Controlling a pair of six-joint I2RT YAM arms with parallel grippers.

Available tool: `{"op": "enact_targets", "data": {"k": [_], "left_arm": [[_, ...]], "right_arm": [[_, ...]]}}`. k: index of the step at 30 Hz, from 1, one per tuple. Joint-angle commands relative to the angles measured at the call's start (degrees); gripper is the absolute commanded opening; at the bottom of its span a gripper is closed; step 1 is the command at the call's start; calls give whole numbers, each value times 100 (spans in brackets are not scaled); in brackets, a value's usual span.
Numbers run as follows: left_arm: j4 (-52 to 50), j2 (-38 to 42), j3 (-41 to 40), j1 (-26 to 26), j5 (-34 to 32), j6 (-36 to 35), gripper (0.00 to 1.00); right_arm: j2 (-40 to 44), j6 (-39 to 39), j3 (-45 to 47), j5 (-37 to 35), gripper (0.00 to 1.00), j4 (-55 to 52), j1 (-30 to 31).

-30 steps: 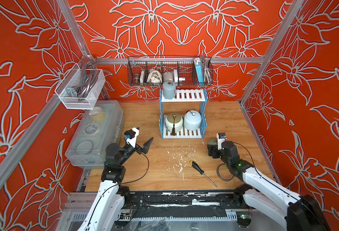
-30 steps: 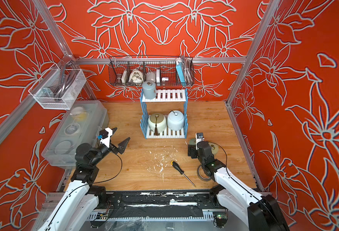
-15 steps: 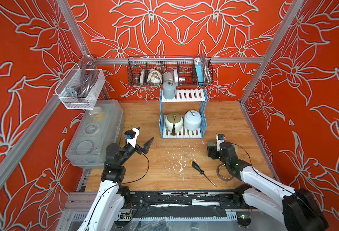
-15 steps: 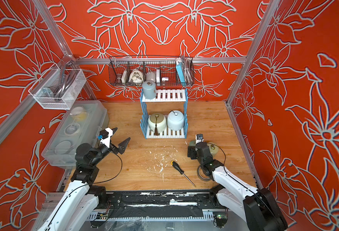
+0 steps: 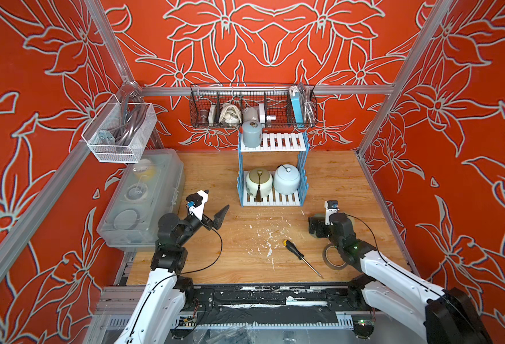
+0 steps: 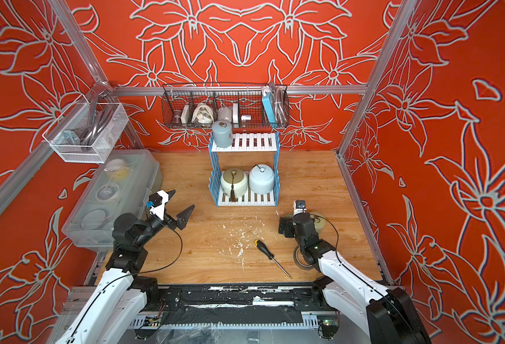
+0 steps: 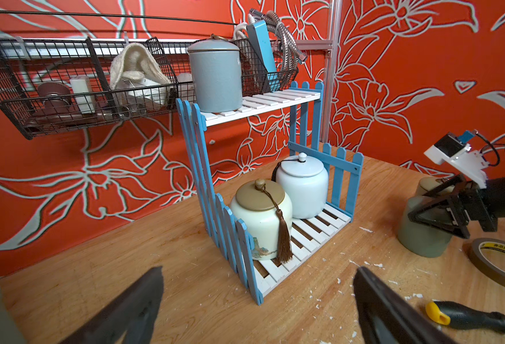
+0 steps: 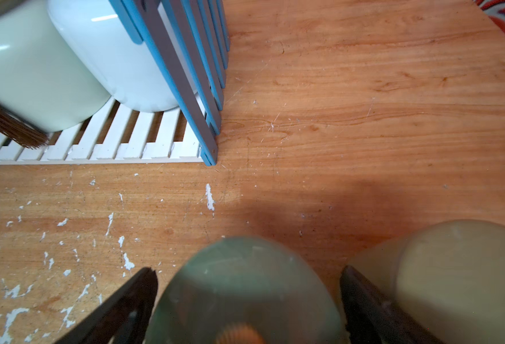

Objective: Remove the tea canisters from the shelf
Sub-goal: Place the tea canister at the center of the board.

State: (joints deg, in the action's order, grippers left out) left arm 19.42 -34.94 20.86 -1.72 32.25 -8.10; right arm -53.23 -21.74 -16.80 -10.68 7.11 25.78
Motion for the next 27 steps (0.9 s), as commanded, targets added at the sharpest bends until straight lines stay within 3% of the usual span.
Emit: {"op": "enact_targets", "data": {"k": [1, 14, 23, 27], "left_arm": [[153, -1, -32, -32, 71, 9, 99], [139, 43, -41, -31, 88, -2, 99], [-907, -9, 564, -95, 90, 475, 99], [-1800, -121, 1105, -225, -61, 261, 99]], "right_arm": [[-7, -124, 70, -128, 99, 109, 24], [18, -32, -108, -148, 99, -9, 24], [400, 449, -1132, -593, 99, -1067, 7], [453, 581, -1619, -625, 99, -1591, -12]]}}
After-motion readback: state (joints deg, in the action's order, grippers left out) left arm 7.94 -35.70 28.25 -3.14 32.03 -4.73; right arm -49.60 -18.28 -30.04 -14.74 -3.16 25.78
